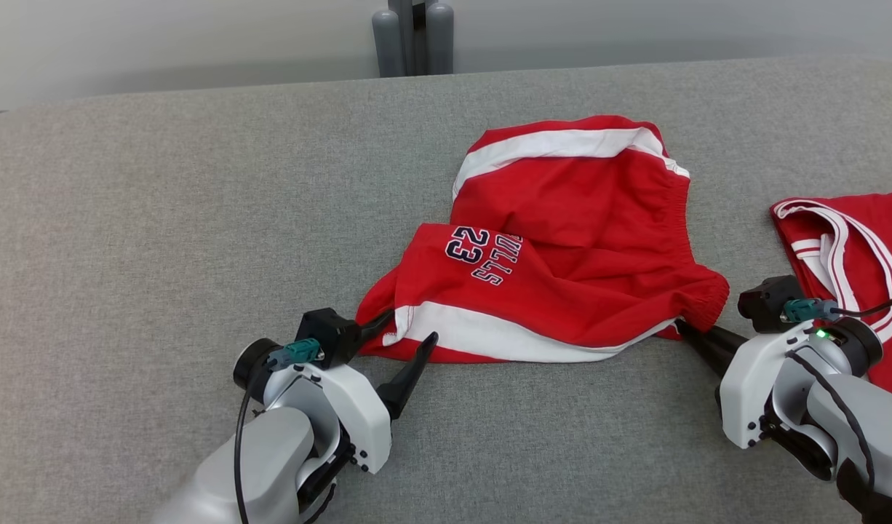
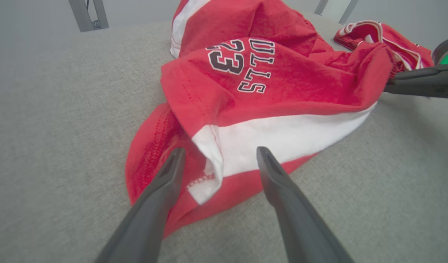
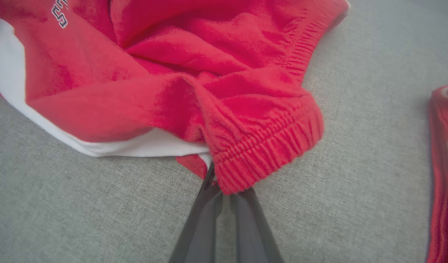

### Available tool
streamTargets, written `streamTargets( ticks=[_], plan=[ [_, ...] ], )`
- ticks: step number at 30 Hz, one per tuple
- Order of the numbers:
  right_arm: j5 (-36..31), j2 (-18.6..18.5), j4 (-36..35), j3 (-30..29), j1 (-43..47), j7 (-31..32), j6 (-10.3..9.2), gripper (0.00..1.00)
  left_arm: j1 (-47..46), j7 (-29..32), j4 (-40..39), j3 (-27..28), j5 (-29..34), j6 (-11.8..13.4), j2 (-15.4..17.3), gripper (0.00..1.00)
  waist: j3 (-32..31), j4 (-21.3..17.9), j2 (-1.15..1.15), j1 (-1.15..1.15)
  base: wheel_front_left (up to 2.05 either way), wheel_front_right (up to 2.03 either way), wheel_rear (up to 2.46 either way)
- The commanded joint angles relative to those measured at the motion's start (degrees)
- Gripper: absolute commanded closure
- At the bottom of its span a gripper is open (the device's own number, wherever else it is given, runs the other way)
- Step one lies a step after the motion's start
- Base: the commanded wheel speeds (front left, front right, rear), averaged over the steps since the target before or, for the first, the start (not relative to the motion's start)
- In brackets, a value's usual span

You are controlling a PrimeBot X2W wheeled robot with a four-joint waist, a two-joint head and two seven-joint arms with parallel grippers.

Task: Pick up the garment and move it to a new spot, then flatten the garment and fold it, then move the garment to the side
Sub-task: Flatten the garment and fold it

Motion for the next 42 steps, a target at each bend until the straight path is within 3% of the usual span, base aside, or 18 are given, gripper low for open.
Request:
streamTargets(
  ticks=[1, 7, 8, 9, 10, 21, 27, 33, 38, 42],
  plan=[
    [0.27, -0.01, 0.45, 0.31, -0.22, -0.29, -0.05, 1.0, -1.05, -0.13, 0.33, -0.23, -0.63, -0.05, 0.35, 0.0, 0.14, -0.07, 0.0, 0.0, 0.0, 0.0, 0.0],
    [1.15, 0.37, 1.63, 1.25, -1.11, -1.35, -0.05, 1.0, -3.24, -0.25, 1.57, -3.26, -4.45, -0.05, 0.37, 0.0, 0.77, -0.2, 0.0, 0.0, 0.0, 0.0, 0.0],
    [1.29, 0.42, 1.77, 1.43, -1.28, -1.44, -0.05, 1.0, -3.58, -0.26, 1.68, -3.77, -5.01, -0.05, 0.45, 0.37, 0.87, -0.22, 0.0, 0.0, 0.0, 0.0, 0.0],
    [1.36, 0.51, 1.89, 1.59, -1.4, -1.54, -0.05, 1.0, -3.85, -0.27, 1.83, -4.26, -5.65, -0.05, 0.54, 0.88, 0.94, -0.23, 0.0, 0.0, 0.0, 0.0, 0.0],
    [1.48, 0.59, 2.0, 1.79, -1.47, -1.72, -0.05, 1.0, -4.09, -0.28, 2.04, -4.72, -6.28, -0.05, 0.62, 1.0, 0.99, -0.23, 0.0, 0.0, 0.0, 0.0, 0.0],
    [3.16, 1.15, 2.91, 3.62, -1.42, -2.32, -0.05, 1.0, -5.69, -0.34, 1.87, -8.73, -10.6, -0.05, 1.63, 1.0, 0.0, -0.01, 0.0, 0.0, 0.0, 0.0, 0.0],
    [7.93, -0.96, -2.51, 4.4, 0.01, 0.53, -0.04, 1.0, -3.42, -0.36, -1.85, -9.01, -13.17, -0.05, 3.55, 1.0, -2.79, 0.22, 0.0, 0.0, 0.0, 0.0, 0.0],
    [19.79, -7.52, -15.19, 3.96, -0.26, 7.34, -0.04, 1.0, -1.13, -0.36, -9.28, -4.98, -18.92, -0.05, 6.79, 1.0, -6.71, 0.3, 0.0, 0.0, 0.0, 0.0, 0.0],
    [28.62, -10.94, -21.18, 2.02, -0.68, 12.07, -0.04, 1.0, -0.06, -0.36, -13.34, -1.31, -21.37, -0.05, 8.69, 1.0, -8.5, 0.33, 0.0, 0.0, 0.0, 0.0, 0.0],
    [39.98, -13.77, -27.67, -1.4, -1.21, 19.42, -0.03, 1.0, 0.84, -0.36, -16.58, 3.38, -24.51, -0.05, 10.12, 1.0, -10.22, 0.52, 0.0, 0.0, 0.0, 0.0, 0.0]
  ],
)
